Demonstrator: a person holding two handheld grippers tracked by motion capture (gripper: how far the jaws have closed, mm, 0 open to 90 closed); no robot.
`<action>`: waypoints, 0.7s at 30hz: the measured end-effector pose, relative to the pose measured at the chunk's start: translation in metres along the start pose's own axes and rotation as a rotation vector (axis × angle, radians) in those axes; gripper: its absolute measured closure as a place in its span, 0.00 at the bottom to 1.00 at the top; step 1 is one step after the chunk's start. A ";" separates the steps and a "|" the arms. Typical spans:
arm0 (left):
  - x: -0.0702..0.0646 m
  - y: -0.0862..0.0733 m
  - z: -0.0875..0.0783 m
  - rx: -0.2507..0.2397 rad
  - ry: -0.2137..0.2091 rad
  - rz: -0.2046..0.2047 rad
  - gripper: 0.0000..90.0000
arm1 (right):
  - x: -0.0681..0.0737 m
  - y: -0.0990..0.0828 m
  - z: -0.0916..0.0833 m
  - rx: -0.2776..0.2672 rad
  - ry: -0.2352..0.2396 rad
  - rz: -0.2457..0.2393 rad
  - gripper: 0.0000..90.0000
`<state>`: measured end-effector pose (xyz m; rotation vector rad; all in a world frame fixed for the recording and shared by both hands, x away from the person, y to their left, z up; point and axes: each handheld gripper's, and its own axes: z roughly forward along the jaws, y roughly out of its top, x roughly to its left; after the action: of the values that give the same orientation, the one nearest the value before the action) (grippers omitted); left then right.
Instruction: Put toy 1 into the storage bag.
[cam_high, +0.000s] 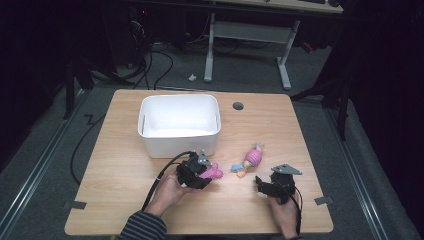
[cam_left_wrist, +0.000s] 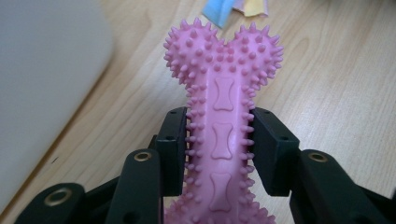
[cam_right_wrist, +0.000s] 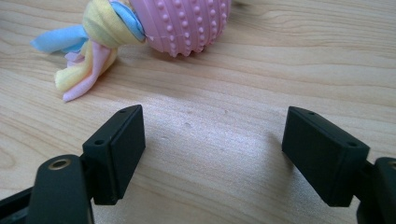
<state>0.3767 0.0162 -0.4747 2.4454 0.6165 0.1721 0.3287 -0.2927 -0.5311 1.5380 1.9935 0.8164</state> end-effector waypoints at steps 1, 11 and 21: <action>0.002 -0.002 -0.003 -0.011 0.001 -0.011 0.65 | 0.000 0.000 0.000 0.000 0.000 0.001 0.24; 0.015 -0.014 -0.040 -0.085 0.009 -0.069 0.65 | 0.000 0.000 0.000 0.000 0.000 0.003 0.24; 0.025 -0.025 -0.067 -0.109 0.037 -0.098 0.65 | 0.000 0.000 0.000 0.000 -0.001 0.004 0.24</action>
<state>0.3716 0.0805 -0.4359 2.3062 0.7223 0.2070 0.3286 -0.2924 -0.5310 1.5424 1.9911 0.8169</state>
